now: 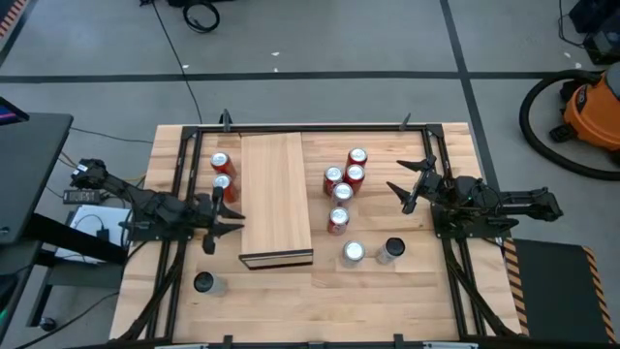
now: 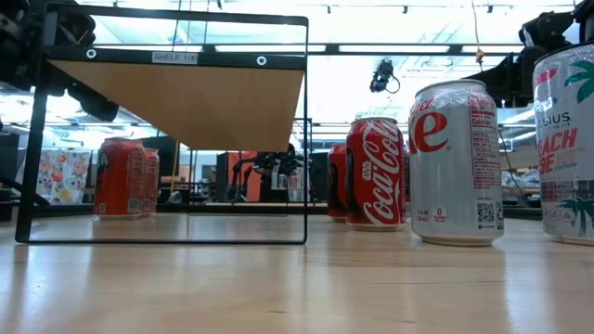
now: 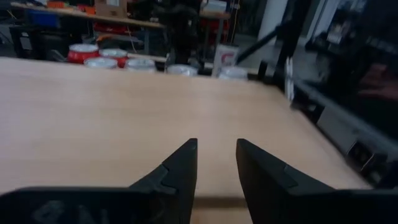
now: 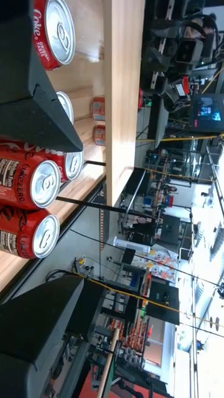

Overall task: Place canned beverage on shelf
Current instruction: Put the bottom orange soda can on the shelf

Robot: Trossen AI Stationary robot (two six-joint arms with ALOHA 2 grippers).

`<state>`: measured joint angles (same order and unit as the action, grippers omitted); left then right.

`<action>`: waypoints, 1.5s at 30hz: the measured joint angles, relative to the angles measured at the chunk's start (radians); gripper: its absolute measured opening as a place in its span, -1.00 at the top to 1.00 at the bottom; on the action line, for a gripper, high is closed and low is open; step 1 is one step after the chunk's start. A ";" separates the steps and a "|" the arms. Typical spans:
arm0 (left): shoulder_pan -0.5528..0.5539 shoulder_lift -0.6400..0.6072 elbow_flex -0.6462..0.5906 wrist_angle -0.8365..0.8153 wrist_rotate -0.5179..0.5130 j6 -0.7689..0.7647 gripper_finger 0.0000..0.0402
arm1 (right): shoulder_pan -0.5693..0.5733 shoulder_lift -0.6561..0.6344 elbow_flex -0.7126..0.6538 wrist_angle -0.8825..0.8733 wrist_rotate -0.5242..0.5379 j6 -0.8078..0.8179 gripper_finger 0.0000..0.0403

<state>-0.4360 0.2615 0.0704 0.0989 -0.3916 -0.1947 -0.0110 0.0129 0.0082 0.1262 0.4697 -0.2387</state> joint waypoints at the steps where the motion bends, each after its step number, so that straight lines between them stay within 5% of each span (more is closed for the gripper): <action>1: 0.000 0.000 0.000 0.016 0.000 0.000 0.40 | 0.000 0.000 0.000 0.000 0.000 0.000 -0.75; 12: 0.000 0.000 0.000 0.155 0.000 -0.002 0.40 | 0.000 0.000 0.000 0.019 -0.001 0.011 -0.75; 25: 0.000 0.000 0.000 0.226 0.000 -0.259 0.40 | 0.000 0.000 0.000 0.102 -0.234 0.471 -0.75; 32: 0.019 0.000 0.076 0.167 0.002 -0.144 0.40 | 0.000 0.000 0.000 0.116 -0.231 0.707 -0.75; 40: 0.040 -0.001 0.149 0.153 0.003 0.096 0.40 | 0.000 0.000 0.000 0.158 -0.151 0.710 -0.75; 45: 0.042 0.020 0.148 0.165 0.002 0.071 0.40 | 0.000 0.000 0.000 0.158 -0.120 0.707 -0.75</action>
<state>-0.3943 0.2819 0.2188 0.2637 -0.3899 -0.1236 -0.0113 0.0131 0.0082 0.2841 0.3500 0.4685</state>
